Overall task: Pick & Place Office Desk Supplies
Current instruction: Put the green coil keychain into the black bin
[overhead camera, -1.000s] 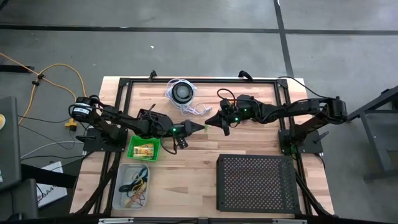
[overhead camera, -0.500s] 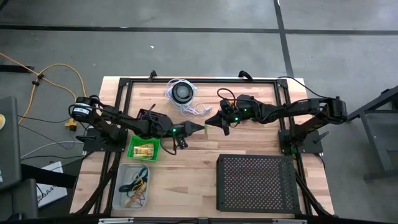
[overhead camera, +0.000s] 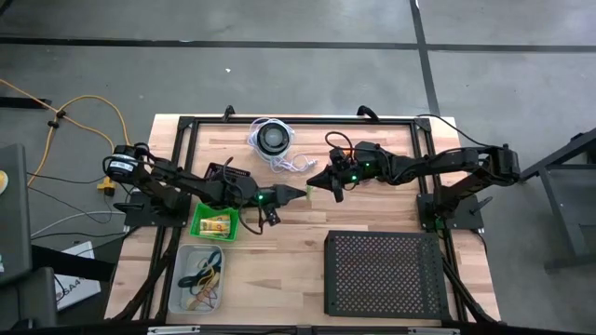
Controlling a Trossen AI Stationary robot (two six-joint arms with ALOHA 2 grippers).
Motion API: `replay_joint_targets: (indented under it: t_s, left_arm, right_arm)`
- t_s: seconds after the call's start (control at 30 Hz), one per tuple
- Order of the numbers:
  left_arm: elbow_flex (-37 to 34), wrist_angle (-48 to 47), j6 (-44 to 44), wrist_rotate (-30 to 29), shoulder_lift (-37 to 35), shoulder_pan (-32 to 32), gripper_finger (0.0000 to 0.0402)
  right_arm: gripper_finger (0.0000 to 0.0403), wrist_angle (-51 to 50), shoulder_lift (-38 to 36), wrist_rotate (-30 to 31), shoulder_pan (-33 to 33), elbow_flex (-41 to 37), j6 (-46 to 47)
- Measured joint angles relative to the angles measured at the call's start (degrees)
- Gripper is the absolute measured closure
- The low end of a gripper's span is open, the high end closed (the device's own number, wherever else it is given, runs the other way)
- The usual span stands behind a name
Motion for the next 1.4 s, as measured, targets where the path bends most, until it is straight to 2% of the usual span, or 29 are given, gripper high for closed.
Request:
replay_joint_targets:
  t_s: [0.2,0.67,1.4]
  left_arm:
    - [0.0,-0.02,5.36,0.0,-0.01,0.12,0.0328]
    - [0.0,-0.28,10.1,0.0,-0.02,0.12,0.0328]
    - [0.0,-0.04,24.24,0.02,0.0,1.7,0.0328]
  right_arm:
    - [0.0401,-0.02,0.0,0.0,0.0,0.0,0.01]
    - [0.0401,-0.02,0.0,-0.02,0.0,0.0,1.5]
    - [0.0401,0.01,0.0,-0.02,0.74,0.0,4.08]
